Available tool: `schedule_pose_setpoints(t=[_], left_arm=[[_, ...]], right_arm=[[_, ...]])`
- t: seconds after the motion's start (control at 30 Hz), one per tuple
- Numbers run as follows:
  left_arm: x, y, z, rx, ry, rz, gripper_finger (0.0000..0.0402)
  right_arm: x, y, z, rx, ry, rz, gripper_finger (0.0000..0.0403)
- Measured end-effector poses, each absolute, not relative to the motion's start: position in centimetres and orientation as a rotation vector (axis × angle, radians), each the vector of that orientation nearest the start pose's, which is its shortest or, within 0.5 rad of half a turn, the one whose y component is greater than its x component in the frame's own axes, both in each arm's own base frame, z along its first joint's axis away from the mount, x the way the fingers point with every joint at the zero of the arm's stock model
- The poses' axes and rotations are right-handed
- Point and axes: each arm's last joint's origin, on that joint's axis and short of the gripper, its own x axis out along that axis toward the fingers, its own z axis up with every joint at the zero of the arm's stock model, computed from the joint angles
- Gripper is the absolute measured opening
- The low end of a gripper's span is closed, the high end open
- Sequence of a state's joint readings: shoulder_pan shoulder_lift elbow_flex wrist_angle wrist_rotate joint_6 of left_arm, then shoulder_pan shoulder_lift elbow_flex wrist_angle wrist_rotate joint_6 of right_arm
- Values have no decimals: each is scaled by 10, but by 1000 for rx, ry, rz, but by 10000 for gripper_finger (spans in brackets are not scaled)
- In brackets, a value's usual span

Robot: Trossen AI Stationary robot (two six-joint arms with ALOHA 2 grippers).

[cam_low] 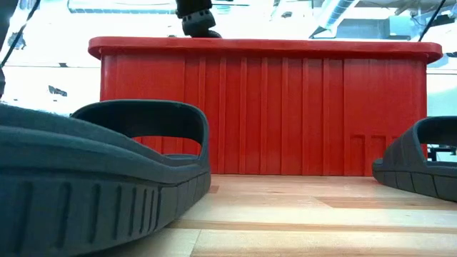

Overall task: Pick and place slides into bin
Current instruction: Put the black slide into the red bin

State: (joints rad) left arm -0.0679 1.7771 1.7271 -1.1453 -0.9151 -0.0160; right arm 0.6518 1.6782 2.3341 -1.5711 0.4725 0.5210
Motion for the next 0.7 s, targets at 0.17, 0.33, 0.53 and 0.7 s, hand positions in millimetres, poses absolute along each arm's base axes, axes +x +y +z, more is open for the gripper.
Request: schedule_pose_setpoints(t=[0.17,0.33,0.53,0.7], left_arm=[[356,13,326,532,1122,703,31],[339,19,326,516,1241,732,31],[322,14,325,468,1357,749,31],[323,7,324,446,1357,709,31]], right_arm=[[210,144,494,20,766,-33,81],[196,133,504,39,732,-20,81],[172,115,519,74,673,2,81],[155,102,528,112,633,11,81]])
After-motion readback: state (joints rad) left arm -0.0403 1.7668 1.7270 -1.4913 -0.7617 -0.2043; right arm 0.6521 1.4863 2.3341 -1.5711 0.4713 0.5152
